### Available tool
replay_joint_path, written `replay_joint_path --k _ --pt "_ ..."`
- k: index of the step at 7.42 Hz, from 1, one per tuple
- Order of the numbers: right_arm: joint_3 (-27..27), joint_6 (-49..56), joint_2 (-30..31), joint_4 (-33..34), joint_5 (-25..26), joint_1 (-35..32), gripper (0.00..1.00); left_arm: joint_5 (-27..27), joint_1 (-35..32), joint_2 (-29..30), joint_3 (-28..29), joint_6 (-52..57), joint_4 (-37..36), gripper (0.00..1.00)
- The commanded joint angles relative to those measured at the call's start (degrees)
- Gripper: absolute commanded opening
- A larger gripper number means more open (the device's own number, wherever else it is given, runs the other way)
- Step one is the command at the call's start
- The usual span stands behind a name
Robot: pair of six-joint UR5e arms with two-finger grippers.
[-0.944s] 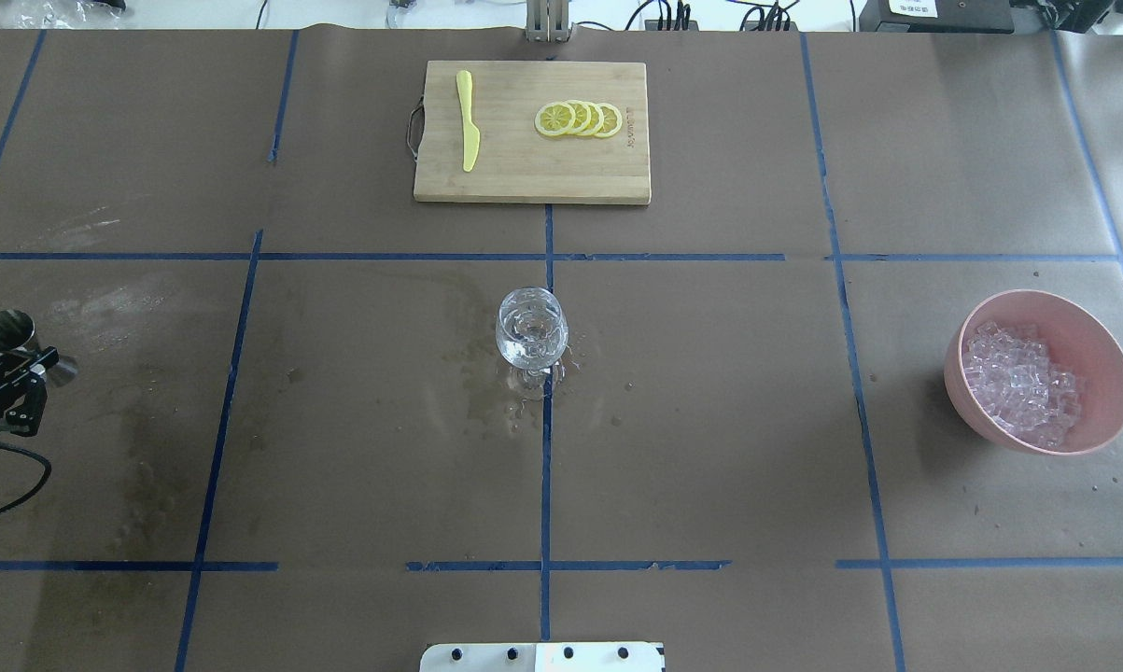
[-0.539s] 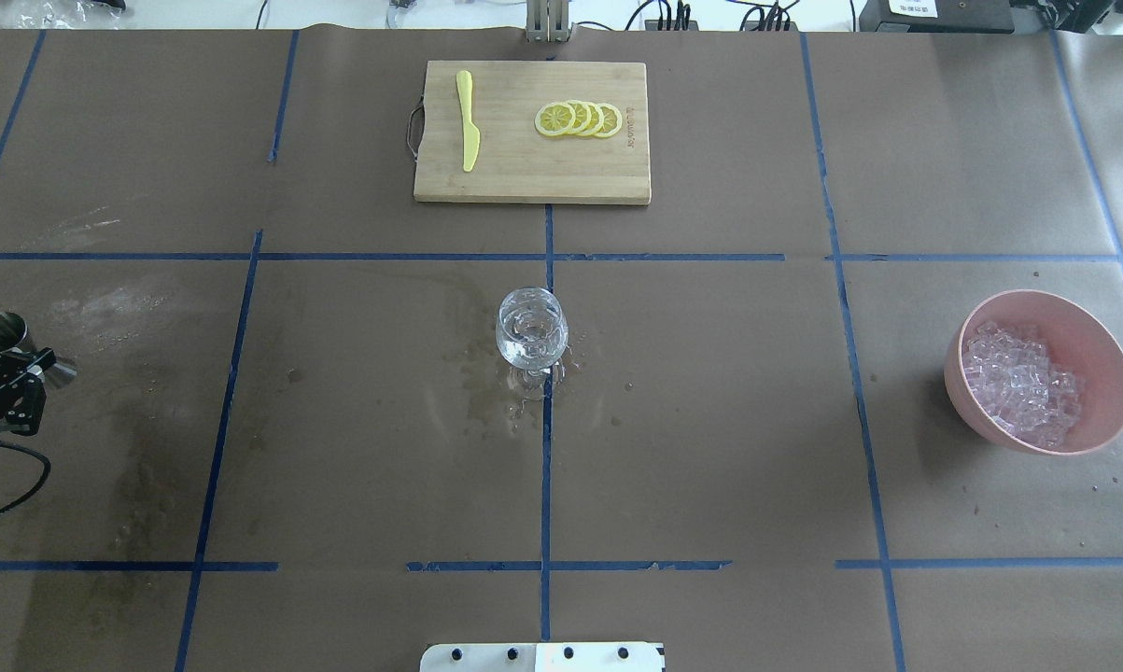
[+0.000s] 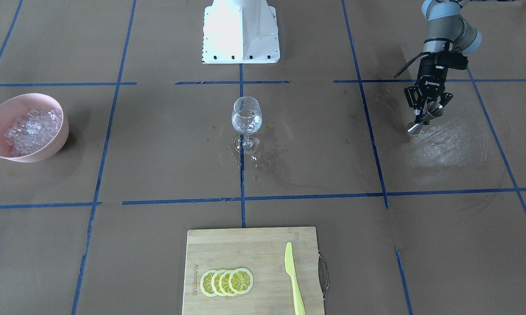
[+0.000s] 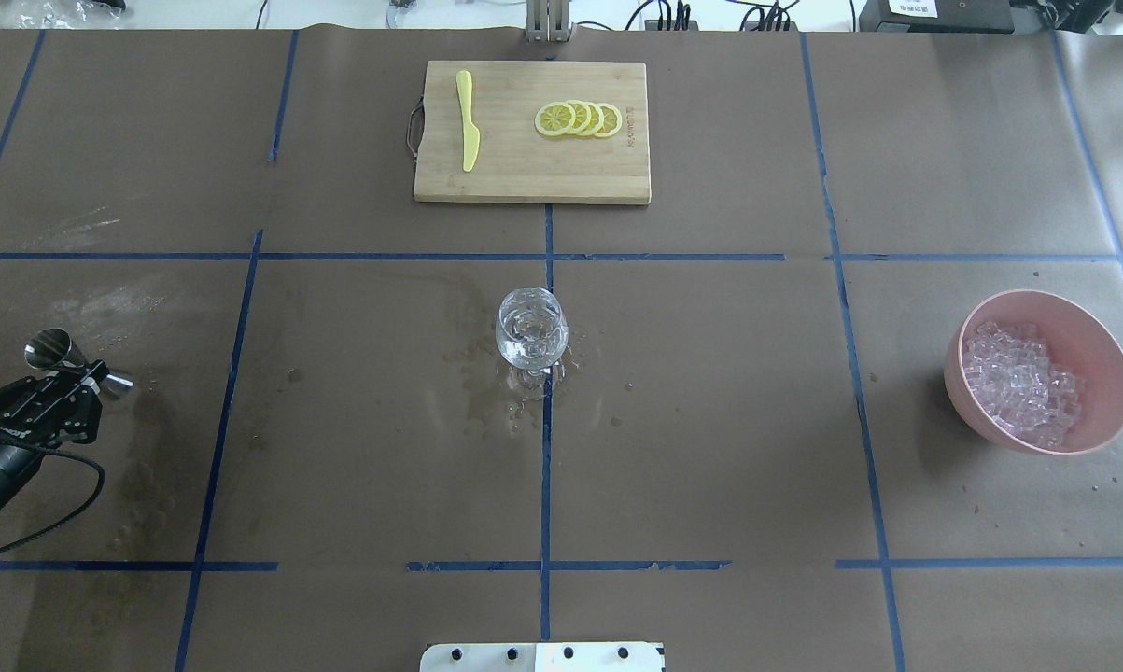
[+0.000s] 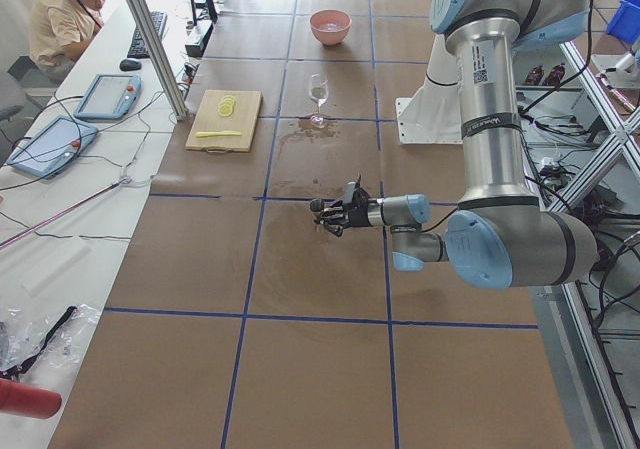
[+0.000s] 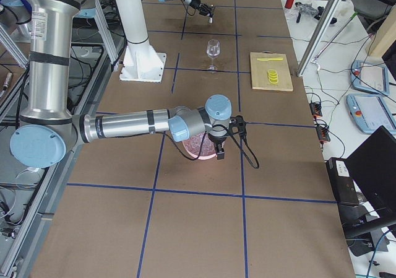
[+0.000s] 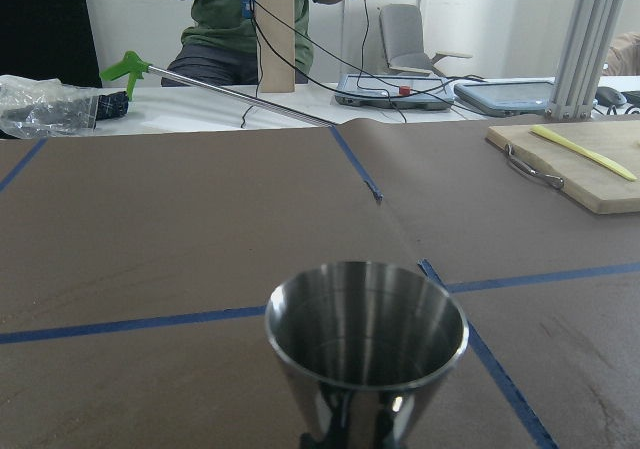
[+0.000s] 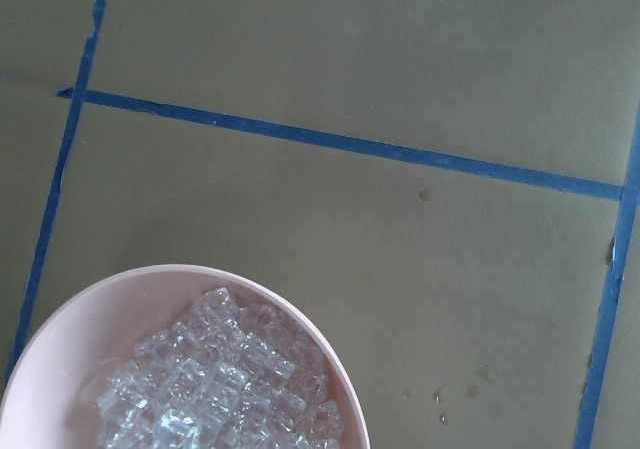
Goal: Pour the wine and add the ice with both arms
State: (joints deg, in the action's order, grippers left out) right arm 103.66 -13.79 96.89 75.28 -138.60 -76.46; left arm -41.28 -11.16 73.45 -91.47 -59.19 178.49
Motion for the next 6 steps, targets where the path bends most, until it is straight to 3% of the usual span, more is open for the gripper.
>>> replay_joint_path --k 1,5,6 --pt "0.0 0.0 0.1 0.0 -0.1 0.1 1.0 0.1 0.7 0.9 0.2 0.6 -0.1 0.0" --pt "0.0 -0.1 0.1 0.0 -0.1 0.3 1.0 0.0 1.6 2.8 0.5 0.6 -0.2 0.0" --pt "0.0 0.0 0.1 0.0 -0.1 0.4 1.0 0.0 1.6 3.0 0.7 0.6 -0.2 0.05"
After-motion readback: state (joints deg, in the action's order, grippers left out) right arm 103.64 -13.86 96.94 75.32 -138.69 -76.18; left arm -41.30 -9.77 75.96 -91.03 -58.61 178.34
